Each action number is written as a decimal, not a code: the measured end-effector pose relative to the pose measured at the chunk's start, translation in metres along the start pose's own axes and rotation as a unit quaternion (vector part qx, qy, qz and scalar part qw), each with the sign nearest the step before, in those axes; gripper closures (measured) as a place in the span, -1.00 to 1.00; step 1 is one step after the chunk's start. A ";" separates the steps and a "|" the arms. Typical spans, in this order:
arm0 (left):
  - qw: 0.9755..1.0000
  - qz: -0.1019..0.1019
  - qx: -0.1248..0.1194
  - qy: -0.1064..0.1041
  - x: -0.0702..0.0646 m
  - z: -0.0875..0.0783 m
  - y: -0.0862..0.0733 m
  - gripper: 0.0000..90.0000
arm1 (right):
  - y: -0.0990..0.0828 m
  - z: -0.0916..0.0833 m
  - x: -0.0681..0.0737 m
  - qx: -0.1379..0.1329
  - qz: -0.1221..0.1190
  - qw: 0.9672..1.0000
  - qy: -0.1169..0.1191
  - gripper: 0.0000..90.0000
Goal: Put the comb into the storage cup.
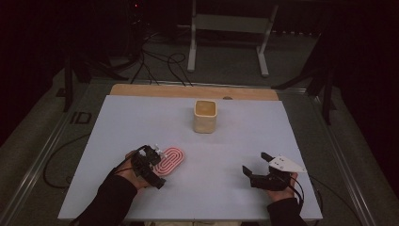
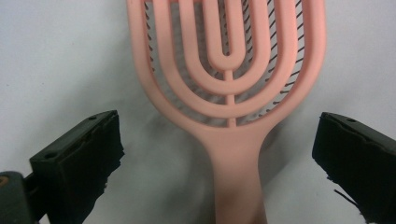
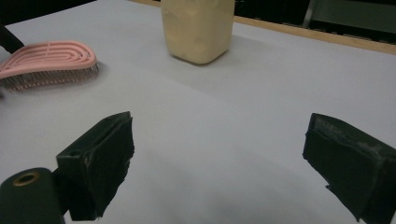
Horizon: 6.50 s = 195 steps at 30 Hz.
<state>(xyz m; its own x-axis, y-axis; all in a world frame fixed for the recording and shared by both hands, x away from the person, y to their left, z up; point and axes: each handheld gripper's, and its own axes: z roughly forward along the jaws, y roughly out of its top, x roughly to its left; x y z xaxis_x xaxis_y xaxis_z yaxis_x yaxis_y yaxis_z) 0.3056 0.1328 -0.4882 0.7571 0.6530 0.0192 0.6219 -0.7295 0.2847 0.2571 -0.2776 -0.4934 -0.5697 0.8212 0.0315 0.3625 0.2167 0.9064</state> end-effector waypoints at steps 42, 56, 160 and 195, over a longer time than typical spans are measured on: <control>0.996 -0.048 0.044 -0.068 0.010 -0.003 -0.003 0.47 | -0.001 0.003 0.000 0.011 -0.001 1.000 -0.001 -0.81; 0.997 -0.035 0.047 -0.040 0.004 -0.003 -0.001 0.54 | -0.001 0.003 -0.001 0.014 -0.002 1.000 -0.003 -0.81; 0.963 -0.007 -0.267 0.023 -0.008 -0.039 0.023 0.58 | 0.042 0.022 0.010 0.004 0.040 0.998 0.056 -0.83; 0.959 0.021 -0.281 0.021 -0.024 -0.037 0.031 0.58 | 0.107 0.068 0.057 -0.007 0.000 0.991 0.137 -0.83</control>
<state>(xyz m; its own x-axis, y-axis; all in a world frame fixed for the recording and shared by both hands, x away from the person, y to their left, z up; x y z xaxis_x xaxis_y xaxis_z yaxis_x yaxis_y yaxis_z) 0.2993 0.1024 -0.4445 0.7634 0.6414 0.0767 0.3765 -0.5383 0.7539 0.3135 -0.1718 -0.4233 -0.7488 0.6470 0.1436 0.3534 0.2065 0.9124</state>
